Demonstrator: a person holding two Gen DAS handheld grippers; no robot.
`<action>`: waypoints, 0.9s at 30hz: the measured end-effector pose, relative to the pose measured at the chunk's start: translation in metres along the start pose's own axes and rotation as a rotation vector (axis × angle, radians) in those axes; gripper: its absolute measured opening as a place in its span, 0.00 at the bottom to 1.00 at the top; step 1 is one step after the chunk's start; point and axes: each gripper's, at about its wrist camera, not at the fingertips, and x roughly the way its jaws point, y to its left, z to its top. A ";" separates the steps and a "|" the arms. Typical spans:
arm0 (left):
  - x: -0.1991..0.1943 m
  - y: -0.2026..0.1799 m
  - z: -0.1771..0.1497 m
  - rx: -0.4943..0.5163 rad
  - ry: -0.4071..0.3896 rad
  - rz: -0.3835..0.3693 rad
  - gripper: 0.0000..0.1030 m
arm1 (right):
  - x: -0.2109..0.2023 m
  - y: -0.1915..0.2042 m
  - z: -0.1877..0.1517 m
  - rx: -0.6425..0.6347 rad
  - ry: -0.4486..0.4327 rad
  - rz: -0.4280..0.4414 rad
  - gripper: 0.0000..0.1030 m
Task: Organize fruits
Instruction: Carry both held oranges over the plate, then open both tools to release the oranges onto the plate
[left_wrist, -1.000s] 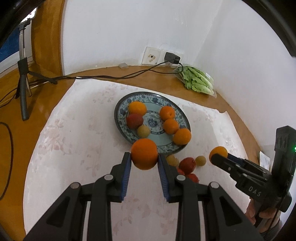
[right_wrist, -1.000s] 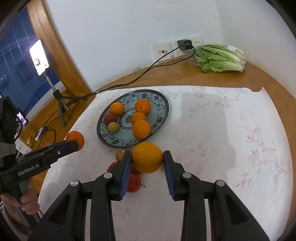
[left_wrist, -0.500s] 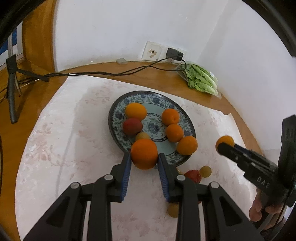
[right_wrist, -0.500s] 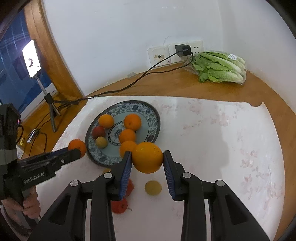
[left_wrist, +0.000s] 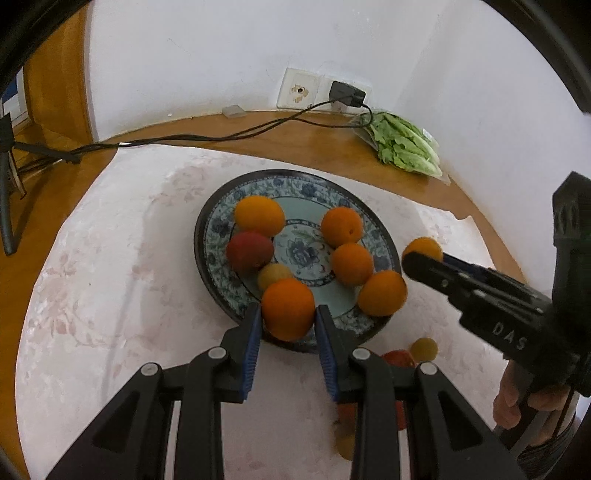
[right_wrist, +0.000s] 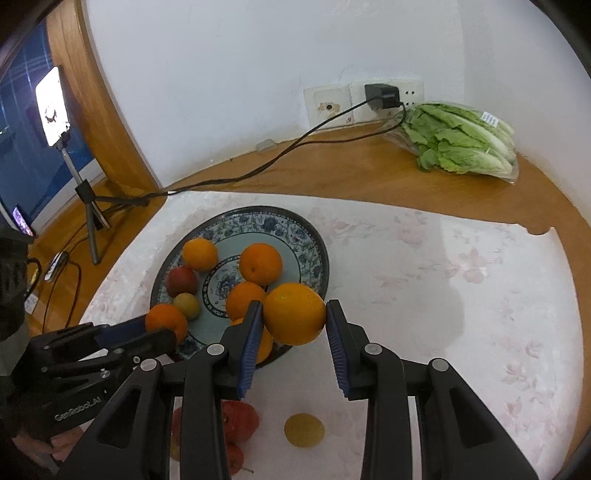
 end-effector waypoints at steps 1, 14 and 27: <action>0.002 0.000 0.001 0.000 0.002 0.000 0.30 | 0.003 0.001 0.000 -0.003 0.003 0.000 0.34; 0.017 0.002 0.011 -0.004 -0.003 -0.003 0.29 | 0.022 0.006 0.007 -0.033 -0.001 -0.017 0.34; 0.027 0.000 0.013 0.007 0.010 -0.001 0.29 | 0.031 0.008 0.011 -0.048 -0.005 -0.031 0.34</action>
